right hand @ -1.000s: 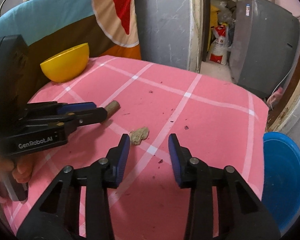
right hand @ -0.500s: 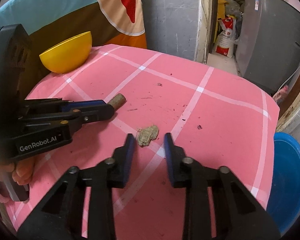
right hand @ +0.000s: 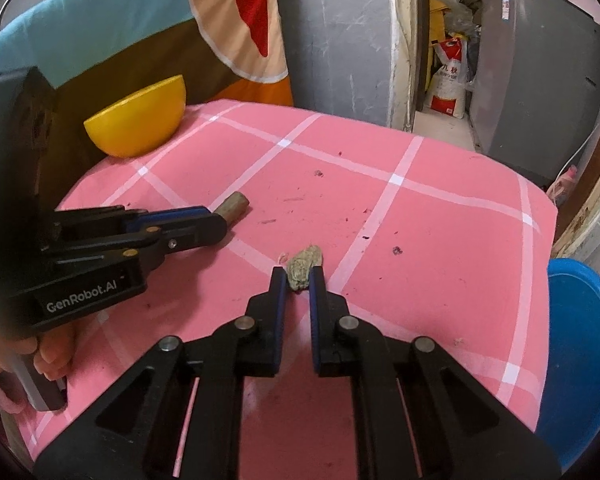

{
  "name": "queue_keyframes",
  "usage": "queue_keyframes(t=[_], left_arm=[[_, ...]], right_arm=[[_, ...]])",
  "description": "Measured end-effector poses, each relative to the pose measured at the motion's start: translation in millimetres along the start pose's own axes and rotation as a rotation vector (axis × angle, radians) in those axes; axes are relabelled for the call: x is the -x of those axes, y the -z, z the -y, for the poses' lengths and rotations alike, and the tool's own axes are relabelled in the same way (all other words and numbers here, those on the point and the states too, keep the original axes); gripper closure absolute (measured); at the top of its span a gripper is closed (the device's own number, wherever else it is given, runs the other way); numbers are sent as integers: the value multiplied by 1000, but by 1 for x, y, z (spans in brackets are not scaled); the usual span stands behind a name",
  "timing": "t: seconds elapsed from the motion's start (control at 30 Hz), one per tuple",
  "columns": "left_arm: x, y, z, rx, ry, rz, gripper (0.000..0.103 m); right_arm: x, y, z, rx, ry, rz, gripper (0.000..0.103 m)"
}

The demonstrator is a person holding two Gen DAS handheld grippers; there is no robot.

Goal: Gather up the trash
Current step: 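Grasp the tan scrap with the right gripper while the left gripper grasps the brown stick, then carry the stick and tan scrap over the blue bucket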

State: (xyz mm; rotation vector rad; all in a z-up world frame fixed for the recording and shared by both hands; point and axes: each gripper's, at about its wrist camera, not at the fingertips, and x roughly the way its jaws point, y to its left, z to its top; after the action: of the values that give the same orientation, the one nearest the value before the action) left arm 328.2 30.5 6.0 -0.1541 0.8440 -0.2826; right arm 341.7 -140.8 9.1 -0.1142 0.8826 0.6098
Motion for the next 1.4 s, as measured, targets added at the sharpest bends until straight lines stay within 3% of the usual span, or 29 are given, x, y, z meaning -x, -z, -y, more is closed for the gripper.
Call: queue_keyframes(t=[0.33,0.67,1.0,1.4], left_arm=[[17,4,10,-17,-20,92,92],[56,4,53,-89,-13,324,92],[86,-5,114,-163,60,530,92],[89,-11,180,-226,145,631,92]], right_arm=[[24,4,5,-34,22,141,69],[84,13,14,-14,121,393,69],[151,30,30,-16,243,636,68],[212,58,57,-40,400,806,66]])
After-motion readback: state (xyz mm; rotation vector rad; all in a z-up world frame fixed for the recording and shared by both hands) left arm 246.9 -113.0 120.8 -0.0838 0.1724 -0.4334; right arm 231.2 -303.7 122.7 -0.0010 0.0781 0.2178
